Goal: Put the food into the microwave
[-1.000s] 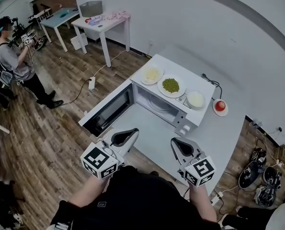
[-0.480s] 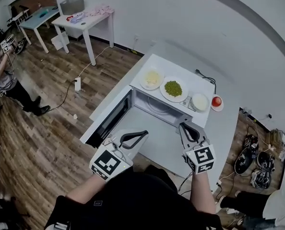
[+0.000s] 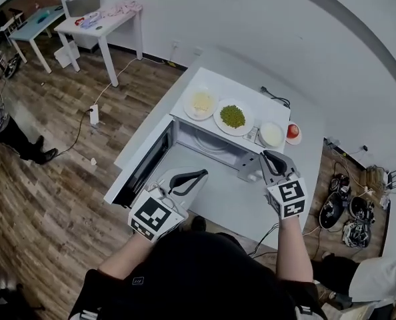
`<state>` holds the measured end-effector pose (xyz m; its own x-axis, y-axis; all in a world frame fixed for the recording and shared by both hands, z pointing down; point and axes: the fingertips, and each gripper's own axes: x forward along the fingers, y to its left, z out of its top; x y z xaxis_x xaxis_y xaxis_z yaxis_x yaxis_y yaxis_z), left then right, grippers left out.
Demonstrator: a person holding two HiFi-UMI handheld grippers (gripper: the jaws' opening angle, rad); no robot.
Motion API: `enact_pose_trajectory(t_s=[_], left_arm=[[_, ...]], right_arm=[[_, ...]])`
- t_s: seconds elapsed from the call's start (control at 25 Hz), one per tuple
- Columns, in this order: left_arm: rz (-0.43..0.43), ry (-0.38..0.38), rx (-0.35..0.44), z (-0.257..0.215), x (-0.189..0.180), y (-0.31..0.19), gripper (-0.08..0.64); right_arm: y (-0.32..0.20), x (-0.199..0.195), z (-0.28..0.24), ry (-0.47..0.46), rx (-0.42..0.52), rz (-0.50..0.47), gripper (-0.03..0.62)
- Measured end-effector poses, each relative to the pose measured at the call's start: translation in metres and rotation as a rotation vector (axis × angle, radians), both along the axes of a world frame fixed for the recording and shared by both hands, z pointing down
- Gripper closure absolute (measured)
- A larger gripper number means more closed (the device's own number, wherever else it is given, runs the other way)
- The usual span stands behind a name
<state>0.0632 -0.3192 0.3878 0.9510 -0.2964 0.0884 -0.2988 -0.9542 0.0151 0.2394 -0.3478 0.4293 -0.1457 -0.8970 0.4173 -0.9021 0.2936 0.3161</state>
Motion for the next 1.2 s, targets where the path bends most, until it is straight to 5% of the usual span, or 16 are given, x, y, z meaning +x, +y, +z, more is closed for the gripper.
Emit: enact_pose_trajectory(t_s=[0.32, 0.6, 0.84, 1.08, 1.2], left_arm=[[0.013, 0.034, -0.030, 0.010, 0.018, -0.006, 0.551], [0.007, 0.019, -0.051, 0.024, 0.023, -0.019, 0.551], [0.015, -0.003, -0.071, 0.034, 0.027, -0.017, 0.551], [-0.004, -0.022, -0.112, 0.048, 0.022, -0.014, 0.551], [-0.020, -0.018, -0.131, 0.050, 0.017, -0.014, 0.551]], right_arm=[[-0.015, 0.033, 0.016, 0.141, -0.117, -0.002, 0.491], [-0.034, 0.064, 0.048, 0.529, -0.221, 0.005, 0.434], [-0.041, 0.072, 0.061, 0.599, -0.238, 0.019, 0.431], [-0.042, 0.077, 0.067, 0.864, -0.208, -0.008, 0.442], [-0.041, 0.077, 0.066, 0.883, -0.200, -0.001, 0.451]])
